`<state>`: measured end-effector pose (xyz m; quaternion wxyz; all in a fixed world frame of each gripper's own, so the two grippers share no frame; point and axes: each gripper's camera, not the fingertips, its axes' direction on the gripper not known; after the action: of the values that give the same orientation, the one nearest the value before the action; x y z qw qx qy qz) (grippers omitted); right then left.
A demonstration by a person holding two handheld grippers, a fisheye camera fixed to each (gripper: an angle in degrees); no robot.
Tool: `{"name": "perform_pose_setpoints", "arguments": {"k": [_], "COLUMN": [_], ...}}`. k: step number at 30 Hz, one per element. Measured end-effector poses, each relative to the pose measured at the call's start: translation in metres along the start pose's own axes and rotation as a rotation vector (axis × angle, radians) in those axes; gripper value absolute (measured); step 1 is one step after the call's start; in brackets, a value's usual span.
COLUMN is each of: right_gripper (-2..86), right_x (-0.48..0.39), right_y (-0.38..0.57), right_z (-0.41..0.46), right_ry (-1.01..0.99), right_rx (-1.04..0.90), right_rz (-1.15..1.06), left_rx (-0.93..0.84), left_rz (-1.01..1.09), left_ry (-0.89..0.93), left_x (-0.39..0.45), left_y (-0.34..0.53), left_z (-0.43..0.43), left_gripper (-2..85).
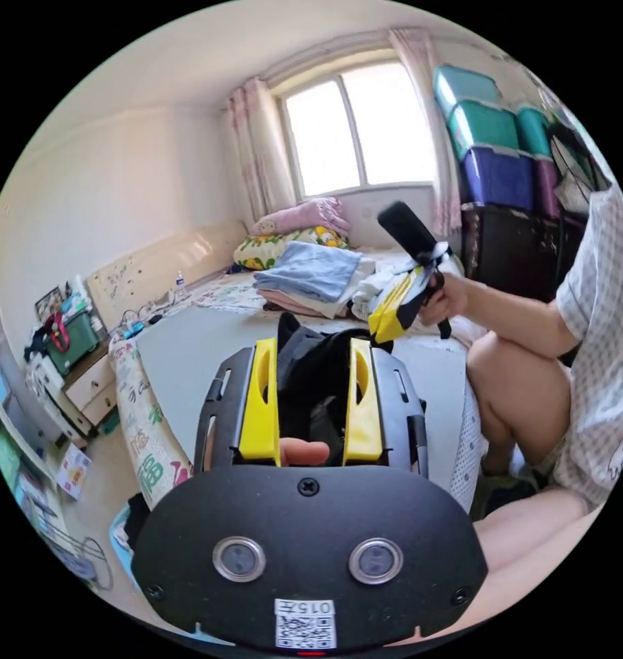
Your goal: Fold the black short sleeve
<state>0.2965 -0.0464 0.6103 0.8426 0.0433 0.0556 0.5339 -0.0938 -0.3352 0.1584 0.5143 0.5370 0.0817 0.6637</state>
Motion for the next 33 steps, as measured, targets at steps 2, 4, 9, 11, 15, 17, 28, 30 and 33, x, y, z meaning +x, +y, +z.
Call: {"name": "perform_pose_setpoints", "arguments": {"k": [2,4,9,11,15,17,28,30,33], "right_gripper": [0.4,0.4,0.5,0.9,4.1,6.5,8.0,8.8,10.5], "right_x": [-0.014,-0.022,-0.025,-0.019,-0.001,0.017,0.106,0.105,0.105], "right_y": [-0.002,0.0,0.019,0.041,0.078,0.089,0.122,0.119,0.109], "right_z": [0.015,0.017,-0.01,-0.039,-0.064,-0.057,-0.002,0.006,0.029], "right_ry": [0.044,0.063,0.156,0.281,0.478,0.551,0.469,0.447,0.486], "right_rx": [-0.055,-0.052,0.083,0.215,0.314,0.253,0.164,0.156,0.074], "right_rz": [-0.042,-0.064,-0.037,0.03,0.166,0.226,0.406,0.383,0.368], "left_rx": [-0.012,-0.005,0.022,0.124,0.213,0.191,0.091,0.052,-0.046], "left_rz": [0.046,0.048,-0.093,-0.24,-0.375,-0.428,-0.39,-0.312,-0.122], "left_ry": [0.084,0.18,0.186,0.154,0.042,-0.021,-0.022,-0.024,0.037], "left_x": [0.003,0.001,-0.022,-0.046,-0.066,-0.073,-0.08,-0.07,-0.047], "left_y": [0.002,0.007,0.017,0.03,0.054,0.061,0.068,0.061,0.05], "left_z": [0.013,0.015,0.004,-0.019,-0.046,-0.048,-0.034,-0.029,-0.013], "left_gripper": [9.8,4.5,0.2,-0.1,-0.3,-0.3,8.4,9.4,10.7]}}
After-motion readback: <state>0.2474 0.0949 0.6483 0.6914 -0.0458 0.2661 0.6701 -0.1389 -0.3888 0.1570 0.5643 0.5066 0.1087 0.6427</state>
